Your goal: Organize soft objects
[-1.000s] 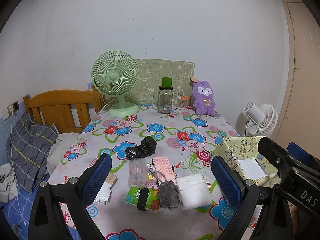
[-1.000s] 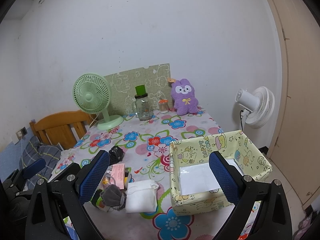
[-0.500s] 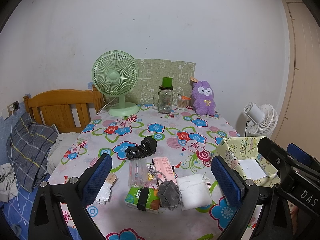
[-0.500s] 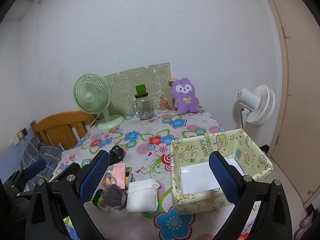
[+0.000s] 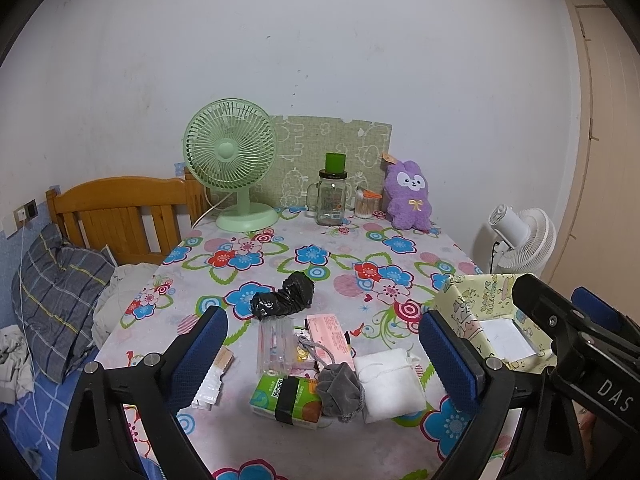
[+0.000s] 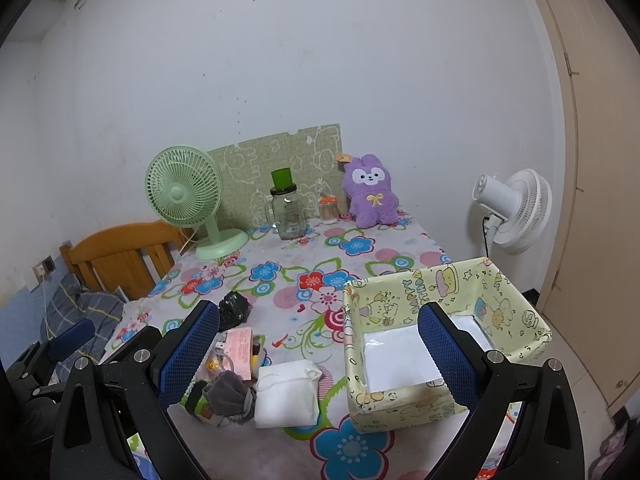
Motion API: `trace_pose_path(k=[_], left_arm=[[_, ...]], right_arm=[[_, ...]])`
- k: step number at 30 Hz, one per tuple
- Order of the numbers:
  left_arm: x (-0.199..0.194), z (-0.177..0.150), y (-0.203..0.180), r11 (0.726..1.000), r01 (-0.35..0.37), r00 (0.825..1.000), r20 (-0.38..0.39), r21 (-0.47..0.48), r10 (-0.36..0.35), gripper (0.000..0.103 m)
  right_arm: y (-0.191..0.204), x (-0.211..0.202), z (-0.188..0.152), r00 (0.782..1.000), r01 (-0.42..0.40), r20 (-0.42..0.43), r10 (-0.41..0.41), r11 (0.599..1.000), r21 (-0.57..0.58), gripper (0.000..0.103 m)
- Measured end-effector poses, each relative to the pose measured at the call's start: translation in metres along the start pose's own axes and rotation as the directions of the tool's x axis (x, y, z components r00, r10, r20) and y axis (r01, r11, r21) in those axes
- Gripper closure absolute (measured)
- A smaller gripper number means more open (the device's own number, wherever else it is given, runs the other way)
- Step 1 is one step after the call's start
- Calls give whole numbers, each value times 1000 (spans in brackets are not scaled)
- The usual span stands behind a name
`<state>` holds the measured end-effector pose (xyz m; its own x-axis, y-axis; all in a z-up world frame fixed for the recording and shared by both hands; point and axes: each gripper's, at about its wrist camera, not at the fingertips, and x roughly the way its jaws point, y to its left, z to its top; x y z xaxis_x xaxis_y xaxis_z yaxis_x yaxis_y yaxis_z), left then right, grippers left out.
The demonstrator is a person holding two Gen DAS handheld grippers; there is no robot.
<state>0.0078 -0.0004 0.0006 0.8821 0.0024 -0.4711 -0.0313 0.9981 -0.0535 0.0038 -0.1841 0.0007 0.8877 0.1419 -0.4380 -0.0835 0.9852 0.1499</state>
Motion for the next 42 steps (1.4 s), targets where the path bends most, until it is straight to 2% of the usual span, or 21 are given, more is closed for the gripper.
trace_pose_path(k=[9,13,18,23,30,42], left_arm=[[9,-7,7,1000,-3,1000,-16,-6,3,10],[14,-11,10,1000,-26,999,-43,7,26,10],[22,-17,14,999,-43,999,-30,7,43,12],[31,-23,21,999,-41,998,-50,1,41,14],[41,-34,23,1000,-23,992,-127,-2,22,14],[63,-50,33,999,-23,981,-191,25,27,14]], right_arm=[[6,12,-3,999,-15,-28,15,1000,-2,3],[10,18,-6,999,-26,-48,26,1000,-6,6],[17,27,-12,998,-17,-69,16,1000,-18,8],[23,36,-19,996,-13,-88,11,1000,-21,9],[34,49,-28,992,-20,-123,16,999,-33,11],[54,72,-49,978,-51,-206,41,998,-43,16]])
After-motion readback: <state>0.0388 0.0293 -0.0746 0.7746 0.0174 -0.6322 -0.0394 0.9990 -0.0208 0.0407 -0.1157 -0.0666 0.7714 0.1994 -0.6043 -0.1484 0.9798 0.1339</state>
